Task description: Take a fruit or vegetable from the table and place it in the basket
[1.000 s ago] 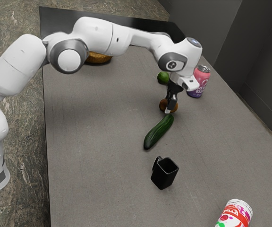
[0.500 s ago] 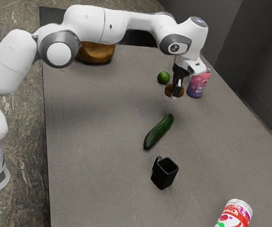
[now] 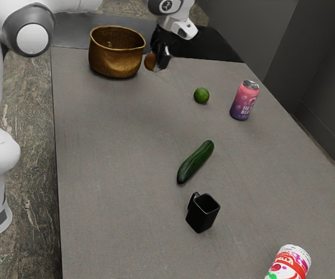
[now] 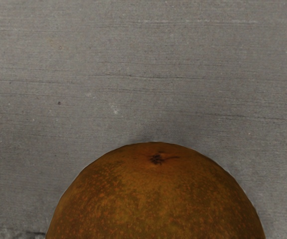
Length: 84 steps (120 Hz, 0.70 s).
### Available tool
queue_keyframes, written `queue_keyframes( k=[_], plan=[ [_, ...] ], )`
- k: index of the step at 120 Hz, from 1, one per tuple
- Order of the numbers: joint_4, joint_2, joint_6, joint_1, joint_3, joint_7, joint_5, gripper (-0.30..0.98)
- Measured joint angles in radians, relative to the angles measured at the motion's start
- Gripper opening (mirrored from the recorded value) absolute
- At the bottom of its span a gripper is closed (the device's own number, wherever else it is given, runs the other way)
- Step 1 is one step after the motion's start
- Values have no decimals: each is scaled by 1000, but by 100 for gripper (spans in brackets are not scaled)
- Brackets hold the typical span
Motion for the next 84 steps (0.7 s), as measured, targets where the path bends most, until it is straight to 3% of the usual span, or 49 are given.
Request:
queue_keyframes(
  k=[12, 33, 57, 84],
  plan=[
    [5, 4, 11, 107, 13, 18, 1, 25],
    [120, 62, 44, 147, 133, 62, 4, 26],
    [198, 164, 119, 285, 151, 116, 16, 26],
    [203, 241, 303, 302, 176, 171, 9, 25]
  ],
)
